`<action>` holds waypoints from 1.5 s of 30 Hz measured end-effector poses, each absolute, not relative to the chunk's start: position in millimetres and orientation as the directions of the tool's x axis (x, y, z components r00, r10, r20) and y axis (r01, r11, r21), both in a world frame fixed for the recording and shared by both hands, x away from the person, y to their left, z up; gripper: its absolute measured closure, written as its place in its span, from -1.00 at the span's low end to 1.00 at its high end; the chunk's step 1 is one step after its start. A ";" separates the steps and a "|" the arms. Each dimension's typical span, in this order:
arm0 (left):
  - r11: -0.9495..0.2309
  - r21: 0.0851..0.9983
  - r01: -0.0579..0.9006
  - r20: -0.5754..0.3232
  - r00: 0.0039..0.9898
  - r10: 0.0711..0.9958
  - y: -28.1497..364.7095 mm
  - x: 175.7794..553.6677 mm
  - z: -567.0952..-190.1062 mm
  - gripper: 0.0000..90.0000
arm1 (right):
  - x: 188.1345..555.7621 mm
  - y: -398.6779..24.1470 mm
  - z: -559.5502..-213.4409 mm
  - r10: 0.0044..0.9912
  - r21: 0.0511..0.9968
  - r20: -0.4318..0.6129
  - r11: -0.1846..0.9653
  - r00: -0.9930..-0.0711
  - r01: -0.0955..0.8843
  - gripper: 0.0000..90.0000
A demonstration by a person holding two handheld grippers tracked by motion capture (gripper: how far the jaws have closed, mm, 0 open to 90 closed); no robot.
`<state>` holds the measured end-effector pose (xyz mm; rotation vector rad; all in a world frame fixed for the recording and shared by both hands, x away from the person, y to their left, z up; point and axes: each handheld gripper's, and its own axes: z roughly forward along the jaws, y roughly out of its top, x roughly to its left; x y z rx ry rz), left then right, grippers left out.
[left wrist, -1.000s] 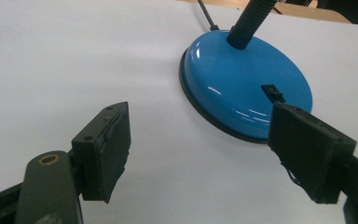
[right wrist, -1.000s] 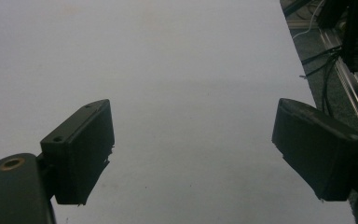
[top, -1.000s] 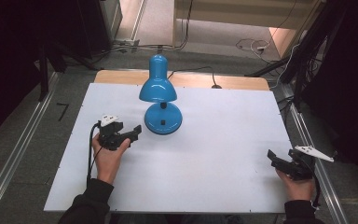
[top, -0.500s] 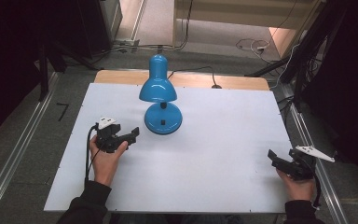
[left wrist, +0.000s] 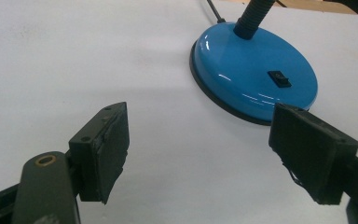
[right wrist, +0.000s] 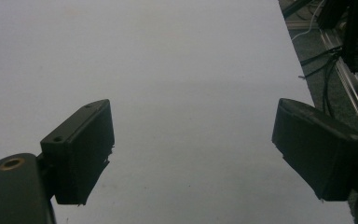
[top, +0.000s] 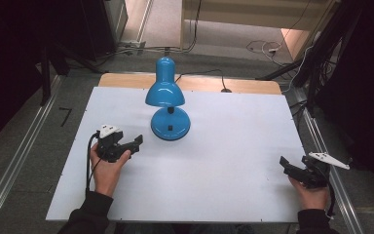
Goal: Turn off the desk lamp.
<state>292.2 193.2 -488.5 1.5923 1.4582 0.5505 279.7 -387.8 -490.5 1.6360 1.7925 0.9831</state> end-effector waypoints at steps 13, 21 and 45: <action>0.096 0.823 0.559 -0.252 0.209 0.945 202.1 280.1 -489.1 -0.56 | 279.7 -387.8 -490.5 0.986 0.792 0.097 0.008 -0.138 0.611 -0.75; 0.107 0.827 0.551 -0.256 0.202 0.945 207.2 273.9 -487.9 -0.59 | 279.7 -387.7 -490.5 0.986 0.792 0.095 0.010 -0.139 0.611 -0.75; 0.125 0.833 0.539 -0.257 0.176 0.950 218.6 260.2 -488.2 -0.62 | 279.9 -387.0 -490.6 0.986 0.791 0.094 0.012 -0.141 0.611 -0.75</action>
